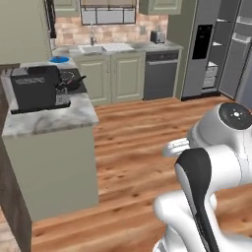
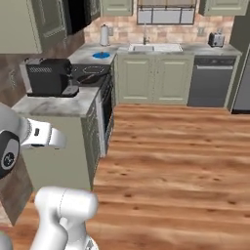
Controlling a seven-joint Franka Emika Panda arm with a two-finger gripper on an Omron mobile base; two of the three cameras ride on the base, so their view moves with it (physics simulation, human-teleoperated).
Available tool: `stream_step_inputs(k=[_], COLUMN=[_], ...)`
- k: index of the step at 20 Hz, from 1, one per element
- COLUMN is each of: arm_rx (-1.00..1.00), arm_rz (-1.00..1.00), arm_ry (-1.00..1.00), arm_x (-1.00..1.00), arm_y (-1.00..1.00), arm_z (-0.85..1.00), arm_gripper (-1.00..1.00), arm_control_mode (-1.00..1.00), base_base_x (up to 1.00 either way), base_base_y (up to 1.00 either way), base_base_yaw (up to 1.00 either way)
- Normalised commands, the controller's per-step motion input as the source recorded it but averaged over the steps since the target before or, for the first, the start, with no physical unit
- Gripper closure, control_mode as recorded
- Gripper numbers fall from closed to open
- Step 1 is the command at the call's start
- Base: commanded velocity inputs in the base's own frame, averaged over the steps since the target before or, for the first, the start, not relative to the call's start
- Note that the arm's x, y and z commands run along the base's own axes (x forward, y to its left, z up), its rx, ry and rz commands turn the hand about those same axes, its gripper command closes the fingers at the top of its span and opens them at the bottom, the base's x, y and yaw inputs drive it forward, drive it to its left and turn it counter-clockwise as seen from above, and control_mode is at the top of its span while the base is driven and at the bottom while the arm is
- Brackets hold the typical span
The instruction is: Place the cold items (bell pepper and tangerine) from the fridge in one tupperware on the dining counter. Place the warm items (kebab skewer and hot dog) in the stove area in another tupperware.
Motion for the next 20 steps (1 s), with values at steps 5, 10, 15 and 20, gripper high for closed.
stream_step_inputs(k=[5, 10, 15, 20], arm_rx=[0.0, 0.0, 0.0, 0.0], arm_rz=[0.0, 0.0, 0.0, 0.0], arm_ry=[0.0, 0.0, 0.0, 0.0], arm_x=[0.0, 0.0, 0.0, 0.0], arm_y=[0.0, 0.0, 0.0, 0.0], arm_z=[0.0, 0.0, 0.0, 0.0], arm_gripper=[-1.0, -1.0, -1.0, -1.0], arm_control_mode=[1.0, 1.0, 1.0, 1.0], base_base_x=[1.0, 1.0, 1.0, 1.0], base_base_y=[-0.67, -0.63, -0.61, -0.58], base_base_yaw=[0.04, 0.07, 0.11, 0.24])
